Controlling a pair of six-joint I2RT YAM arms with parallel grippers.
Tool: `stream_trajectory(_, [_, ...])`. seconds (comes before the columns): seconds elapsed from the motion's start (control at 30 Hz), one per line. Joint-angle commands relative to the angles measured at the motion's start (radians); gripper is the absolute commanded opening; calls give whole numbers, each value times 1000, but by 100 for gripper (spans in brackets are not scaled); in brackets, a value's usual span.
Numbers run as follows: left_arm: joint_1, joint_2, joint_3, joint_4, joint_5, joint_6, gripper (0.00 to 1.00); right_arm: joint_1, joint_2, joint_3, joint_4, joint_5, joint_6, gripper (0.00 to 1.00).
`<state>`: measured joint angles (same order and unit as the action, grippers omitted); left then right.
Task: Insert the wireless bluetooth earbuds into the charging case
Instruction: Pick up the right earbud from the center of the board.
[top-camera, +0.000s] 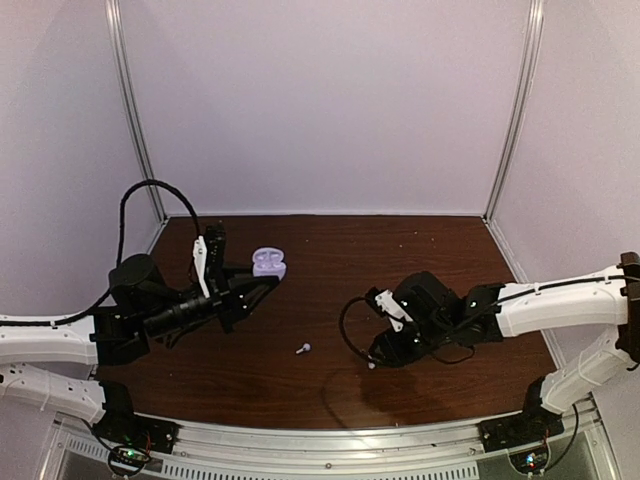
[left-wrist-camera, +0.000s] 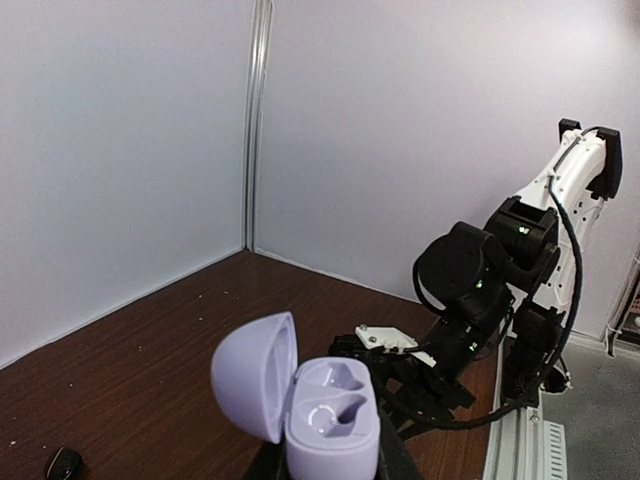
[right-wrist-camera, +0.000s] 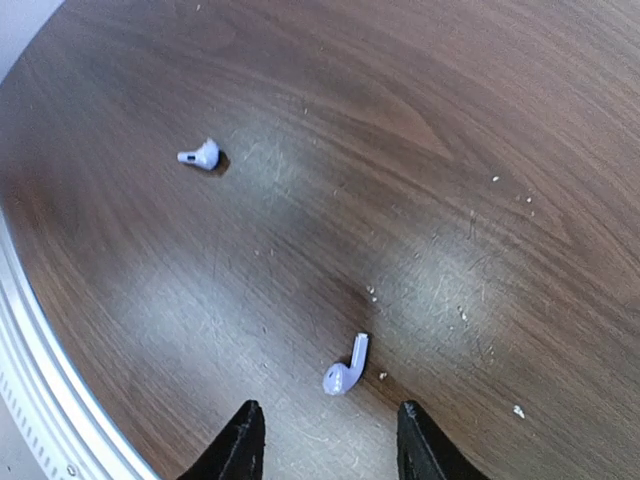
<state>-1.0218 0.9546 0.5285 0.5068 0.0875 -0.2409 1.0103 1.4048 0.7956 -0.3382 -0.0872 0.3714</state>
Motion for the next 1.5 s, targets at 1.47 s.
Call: stream_trajectory(1.47, [6,-21,22,44,-9,17,0,197,197,-354,618,360,210,31])
